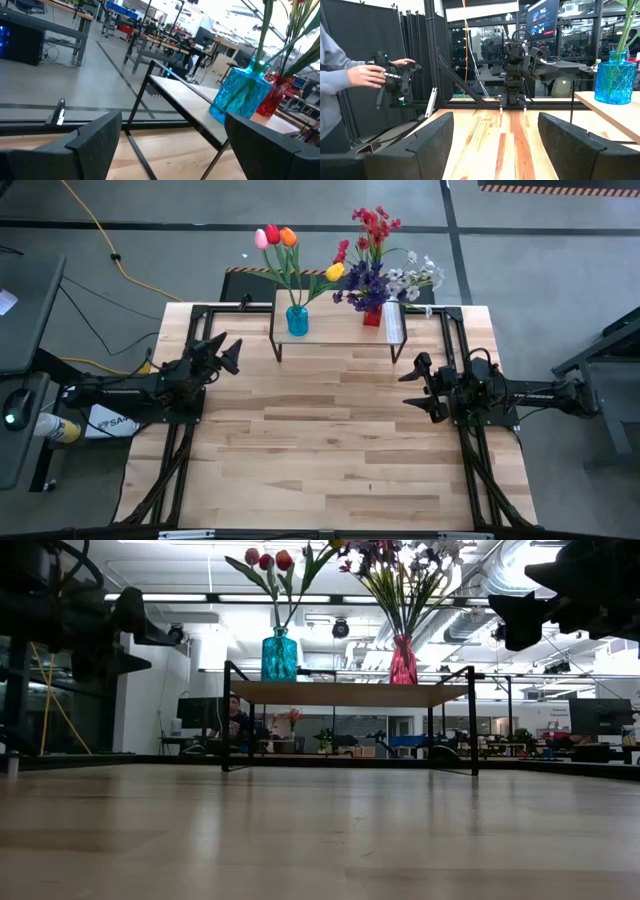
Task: Pick and place flowers into a vace then onto a shelf
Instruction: Return to Home Position
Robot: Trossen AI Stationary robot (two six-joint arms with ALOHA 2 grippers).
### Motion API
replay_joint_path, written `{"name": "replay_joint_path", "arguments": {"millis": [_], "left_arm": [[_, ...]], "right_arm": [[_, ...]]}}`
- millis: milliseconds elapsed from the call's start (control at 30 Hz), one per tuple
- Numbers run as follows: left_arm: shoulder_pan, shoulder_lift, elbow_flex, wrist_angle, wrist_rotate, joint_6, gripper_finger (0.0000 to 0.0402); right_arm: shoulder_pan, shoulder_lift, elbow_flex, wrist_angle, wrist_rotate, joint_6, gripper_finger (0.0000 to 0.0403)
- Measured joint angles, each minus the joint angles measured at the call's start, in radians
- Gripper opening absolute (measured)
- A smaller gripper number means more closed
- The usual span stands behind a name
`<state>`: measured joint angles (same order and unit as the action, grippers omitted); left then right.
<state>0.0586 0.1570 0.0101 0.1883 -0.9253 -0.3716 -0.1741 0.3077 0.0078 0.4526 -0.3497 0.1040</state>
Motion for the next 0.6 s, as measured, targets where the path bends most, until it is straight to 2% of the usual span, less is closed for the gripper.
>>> {"name": "replay_joint_path", "arguments": {"millis": [67,100,167,267,333,600], "left_arm": [[0.0,-0.008,0.0,-0.027,0.018,0.001,0.0386],[0.0,-0.02,0.0,-0.055,0.06,0.001,0.0386],[0.0,-0.046,0.0,-0.132,0.192,0.014,0.0386],[0.002,-0.058,0.004,-0.127,0.398,0.122,0.0386],[0.0,-0.068,0.004,-0.133,0.497,0.191,0.0386],[0.0,-0.071,0.004,-0.132,0.523,0.236,0.0386]], "right_arm": [[0.0,0.0,0.0,0.0,0.0,0.0,0.028],[0.0,0.0,0.0,0.0,0.0,0.0,0.028],[0.0,0.0,0.0,0.0,0.0,0.0,0.028],[0.0,0.0,0.0,0.0,0.0,0.0,0.028],[0.0,0.0,0.0,-0.001,0.0,0.0,0.0279],[0.0,0.0,0.0,-0.003,0.0,0.0,0.028]]}}
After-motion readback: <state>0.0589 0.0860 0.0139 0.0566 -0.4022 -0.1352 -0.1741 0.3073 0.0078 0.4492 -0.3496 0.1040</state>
